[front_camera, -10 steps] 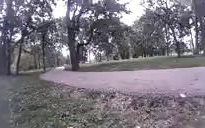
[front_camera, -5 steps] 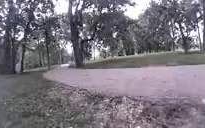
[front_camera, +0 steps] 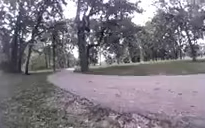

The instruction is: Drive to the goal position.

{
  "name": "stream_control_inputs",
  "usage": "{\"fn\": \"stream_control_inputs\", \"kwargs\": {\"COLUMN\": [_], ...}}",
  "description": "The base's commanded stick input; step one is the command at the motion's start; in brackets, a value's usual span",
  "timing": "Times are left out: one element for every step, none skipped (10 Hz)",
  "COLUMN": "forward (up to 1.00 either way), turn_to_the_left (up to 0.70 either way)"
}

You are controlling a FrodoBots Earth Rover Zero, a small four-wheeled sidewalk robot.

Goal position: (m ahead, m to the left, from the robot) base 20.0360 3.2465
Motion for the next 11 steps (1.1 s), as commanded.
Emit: {"fn": "stream_control_inputs", "kwargs": {"forward": [0.7,0.7,0.7,0.7,0.7,0.7,0.7,0.7,0.7,0.7,0.7], "turn_to_the_left": [0.01,0.05,0.09,0.12,0.14,0.14,0.14,0.14,0.14,0.14,0.14]}}
